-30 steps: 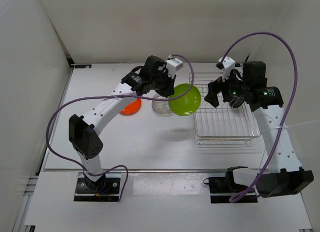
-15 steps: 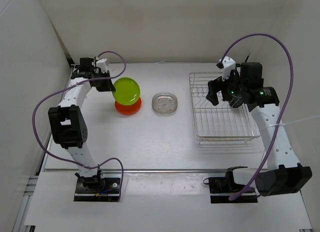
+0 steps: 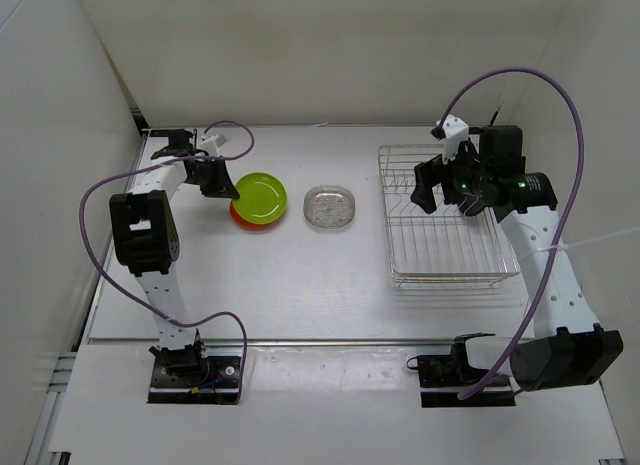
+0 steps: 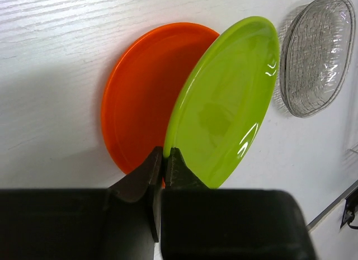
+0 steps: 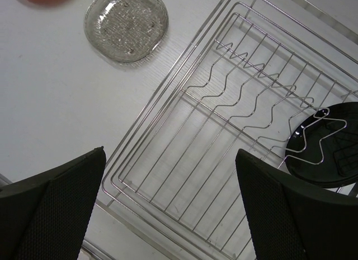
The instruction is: Unload the plates from the dish rack
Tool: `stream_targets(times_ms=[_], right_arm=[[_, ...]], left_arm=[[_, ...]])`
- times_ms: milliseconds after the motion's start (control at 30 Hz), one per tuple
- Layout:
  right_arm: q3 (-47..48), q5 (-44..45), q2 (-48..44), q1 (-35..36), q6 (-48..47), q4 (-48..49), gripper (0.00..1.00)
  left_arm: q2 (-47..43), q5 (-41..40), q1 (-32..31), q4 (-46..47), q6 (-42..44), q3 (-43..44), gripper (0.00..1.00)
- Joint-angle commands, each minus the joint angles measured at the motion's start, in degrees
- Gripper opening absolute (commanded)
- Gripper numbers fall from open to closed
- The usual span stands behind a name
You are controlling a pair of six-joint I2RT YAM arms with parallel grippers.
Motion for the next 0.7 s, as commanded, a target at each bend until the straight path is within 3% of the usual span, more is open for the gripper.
stream_targets(times_ms=[0,400,667], right_arm=[[2.3,-1.5,-0.8,0.0,-0.2,0.0,1.00],[2.3,-2.6,-0.8,0.0,-0.2,0.0,1.00],[2.3,-3.2,-0.8,0.0,-0.2,-0.5,1.00]], left_arm=[[-1.3,2.9,0.9,0.5,0.3,2.8,0.11],[0.3,1.9,2.6,1.7,0.3,1.4,0.11],[1.5,0.5,2.6,1.2,0.3,2.1,0.22]])
